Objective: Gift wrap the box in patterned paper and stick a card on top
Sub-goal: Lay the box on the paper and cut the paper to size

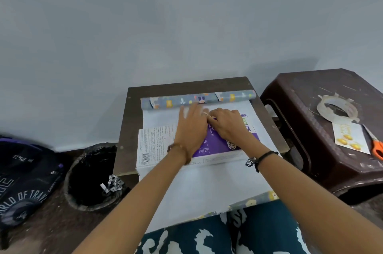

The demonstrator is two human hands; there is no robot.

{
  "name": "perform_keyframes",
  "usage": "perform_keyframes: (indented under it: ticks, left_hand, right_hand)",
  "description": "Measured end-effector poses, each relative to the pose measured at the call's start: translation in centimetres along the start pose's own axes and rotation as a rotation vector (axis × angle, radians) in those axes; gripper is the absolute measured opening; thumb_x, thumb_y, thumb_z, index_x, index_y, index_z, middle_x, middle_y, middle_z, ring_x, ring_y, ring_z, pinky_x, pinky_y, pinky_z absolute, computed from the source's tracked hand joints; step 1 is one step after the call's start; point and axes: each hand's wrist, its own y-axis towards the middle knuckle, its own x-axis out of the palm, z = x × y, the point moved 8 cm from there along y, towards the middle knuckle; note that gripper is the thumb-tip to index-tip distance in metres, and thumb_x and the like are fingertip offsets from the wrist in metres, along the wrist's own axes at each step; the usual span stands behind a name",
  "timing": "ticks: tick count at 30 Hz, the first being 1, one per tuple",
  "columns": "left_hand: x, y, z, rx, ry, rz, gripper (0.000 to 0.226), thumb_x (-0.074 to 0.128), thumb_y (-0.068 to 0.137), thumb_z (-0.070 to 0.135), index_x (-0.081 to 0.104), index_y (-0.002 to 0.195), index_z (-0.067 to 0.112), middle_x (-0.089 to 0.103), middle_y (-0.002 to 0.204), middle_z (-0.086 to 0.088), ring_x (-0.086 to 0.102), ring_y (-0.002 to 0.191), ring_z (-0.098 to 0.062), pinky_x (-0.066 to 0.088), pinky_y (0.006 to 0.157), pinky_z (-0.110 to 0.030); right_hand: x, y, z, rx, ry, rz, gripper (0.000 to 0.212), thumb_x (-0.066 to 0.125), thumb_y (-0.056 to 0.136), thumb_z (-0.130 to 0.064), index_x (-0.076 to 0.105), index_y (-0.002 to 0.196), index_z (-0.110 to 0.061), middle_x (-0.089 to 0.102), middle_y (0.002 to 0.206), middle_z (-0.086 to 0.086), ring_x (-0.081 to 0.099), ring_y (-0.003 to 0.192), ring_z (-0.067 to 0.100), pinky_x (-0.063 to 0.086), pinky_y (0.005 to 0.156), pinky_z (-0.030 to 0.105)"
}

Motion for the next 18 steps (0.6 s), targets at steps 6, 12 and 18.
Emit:
perform_keyframes:
  ticks: [6, 12, 18]
  left_hand:
    - [-0.4, -0.4, 2.0, 0.102, 0.042, 0.072, 0.049, 0.028, 0.094, 0.033, 0.059, 0.122, 0.008, 0.055, 0.132, -0.016, 0.045, 0.129, -0.031, 0.037, 0.105, -0.051]
    - [1.3, -4.6, 4.8, 0.232, -0.024, 0.041, 0.064, 0.028, 0.092, 0.042, 0.024, 0.144, 0.006, 0.030, 0.151, -0.011, 0.022, 0.141, -0.022, 0.014, 0.118, -0.036]
    - [3.2, -6.7, 3.8, 0.326, 0.037, -0.125, 0.065, 0.025, 0.092, 0.049, 0.025, 0.146, 0.013, 0.028, 0.153, -0.002, 0.018, 0.142, -0.017, 0.004, 0.116, -0.038]
  right_hand:
    - [-0.5, 2.4, 0.5, 0.054, -0.091, -0.023, 0.027, 0.039, 0.095, -0.022, 0.054, 0.117, -0.015, 0.060, 0.120, 0.005, 0.055, 0.111, 0.027, 0.041, 0.090, 0.041]
    - [-1.0, 4.0, 0.8, 0.054, 0.000, 0.035, 0.034, 0.030, 0.101, -0.027, 0.055, 0.083, -0.014, 0.063, 0.106, 0.014, 0.058, 0.100, 0.030, 0.038, 0.081, 0.033]
    - [-4.1, 2.6, -1.1, -0.080, -0.034, 0.348, 0.011, 0.065, 0.085, -0.012, 0.062, 0.086, -0.002, 0.063, 0.083, 0.014, 0.059, 0.073, 0.028, 0.049, 0.060, 0.037]
